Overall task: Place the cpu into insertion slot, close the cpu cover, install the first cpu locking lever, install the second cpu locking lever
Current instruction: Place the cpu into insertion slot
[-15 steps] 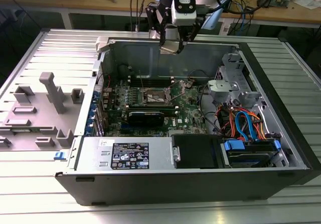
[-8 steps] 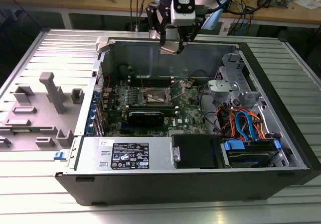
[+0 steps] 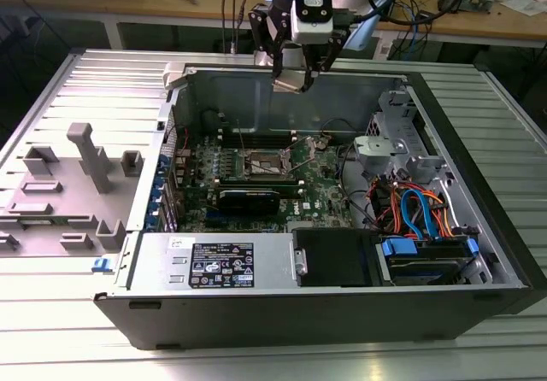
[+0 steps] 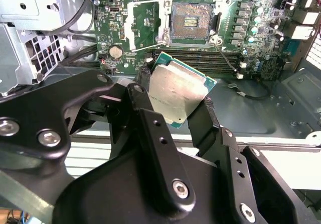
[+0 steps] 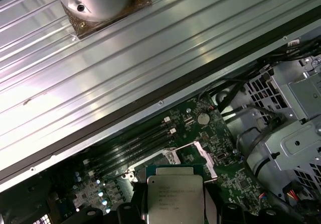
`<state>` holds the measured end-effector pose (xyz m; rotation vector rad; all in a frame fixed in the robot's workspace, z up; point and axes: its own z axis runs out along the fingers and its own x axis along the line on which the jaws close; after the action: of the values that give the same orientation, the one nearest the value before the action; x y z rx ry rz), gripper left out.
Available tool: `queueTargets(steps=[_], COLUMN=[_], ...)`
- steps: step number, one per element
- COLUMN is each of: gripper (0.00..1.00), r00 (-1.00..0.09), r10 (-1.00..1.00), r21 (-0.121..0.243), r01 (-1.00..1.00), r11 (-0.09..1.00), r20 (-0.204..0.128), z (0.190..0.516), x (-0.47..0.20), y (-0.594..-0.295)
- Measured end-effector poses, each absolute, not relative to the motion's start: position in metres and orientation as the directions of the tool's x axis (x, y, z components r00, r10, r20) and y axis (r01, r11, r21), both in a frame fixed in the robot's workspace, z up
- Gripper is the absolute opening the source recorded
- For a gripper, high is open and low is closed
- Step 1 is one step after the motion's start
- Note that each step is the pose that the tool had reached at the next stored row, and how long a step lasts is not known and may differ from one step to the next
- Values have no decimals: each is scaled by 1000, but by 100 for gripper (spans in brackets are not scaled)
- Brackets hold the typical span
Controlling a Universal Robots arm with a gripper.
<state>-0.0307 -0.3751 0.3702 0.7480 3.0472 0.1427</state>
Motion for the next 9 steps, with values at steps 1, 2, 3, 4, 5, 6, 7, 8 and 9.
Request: queueTargets(steps=[1,2,3,4,5,6,7,8,9], gripper=[54,54,54,54,54,54,54,54,54], r00=[-886,-882,-869,-859,-851,-842,-833,-821,-813], r10=[463,471,494,512,525,540,553,570,582], r21=[88,88,88,88,88,88,88,88,88], r01=[463,471,494,512,525,539,552,569,581], r11=[882,878,865,855,847,837,829,817,809], r20=[21,21,21,21,21,21,21,21,21], z=[370,370,370,369,369,369,368,368,368], x=[-31,-31,-31,-31,-31,-31,-31,-31,-31], y=[-375,-375,-375,-375,-375,-375,-375,-375,-375])
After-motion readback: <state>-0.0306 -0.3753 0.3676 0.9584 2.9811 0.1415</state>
